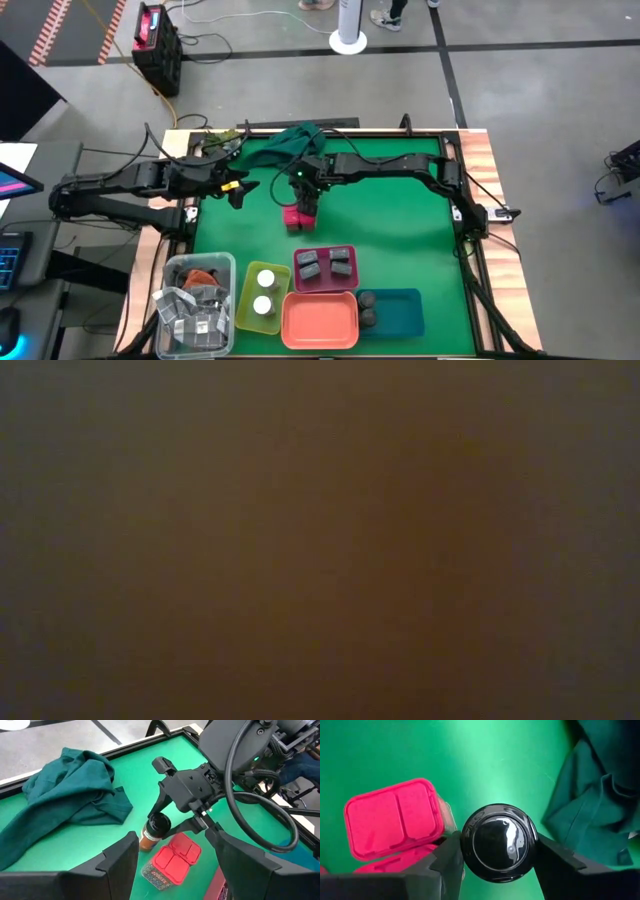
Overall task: Sort spices by type
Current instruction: Put the black seasoning bottle into the blue bin
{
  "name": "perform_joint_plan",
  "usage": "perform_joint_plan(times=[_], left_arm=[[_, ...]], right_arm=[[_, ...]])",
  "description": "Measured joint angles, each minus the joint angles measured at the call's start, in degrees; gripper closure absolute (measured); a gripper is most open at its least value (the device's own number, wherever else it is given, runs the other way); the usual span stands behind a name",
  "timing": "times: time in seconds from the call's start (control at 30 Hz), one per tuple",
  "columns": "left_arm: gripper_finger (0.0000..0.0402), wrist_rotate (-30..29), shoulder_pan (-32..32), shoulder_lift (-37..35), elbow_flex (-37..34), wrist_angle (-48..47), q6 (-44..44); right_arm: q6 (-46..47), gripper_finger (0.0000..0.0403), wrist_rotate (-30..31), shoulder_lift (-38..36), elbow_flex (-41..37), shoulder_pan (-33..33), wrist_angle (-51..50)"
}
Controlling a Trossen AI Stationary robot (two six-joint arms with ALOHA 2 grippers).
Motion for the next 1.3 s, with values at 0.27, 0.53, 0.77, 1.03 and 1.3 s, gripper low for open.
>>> perform_joint_plan(times=[0.27, 0.53, 0.77, 1.03, 1.3], left_arm=[[0.0153, -0.89, 0.0, -1.98, 0.0, 1.18, -0.05], [0.0153, -1.4, 0.0, -3.8, 0.0, 2.28, -0.63], [0.0153, -1.44, 0.0, -3.72, 0.0, 2.25, -0.7], [0.0153, -2.61, 0.0, -2.2, 0.0, 2.27, 2.82], [0.0153, -3.33, -0.02, -1.4, 0.0, 6.15, 7.32]], right_arm=[[0.48, 0.0179, 1.1, -0.07, 6.7, -0.47, -7.81], [0.7, 0.0179, 1.92, -0.09, 13.73, -0.49, -15.99], [1.92, 0.0179, 3.15, -0.28, 19.06, 0.02, -27.21], [4.98, 0.0179, 5.79, -7.96, 16.05, 2.95, -30.95], [12.9, 0.0179, 11.42, -20.53, 4.93, 6.55, -30.39]])
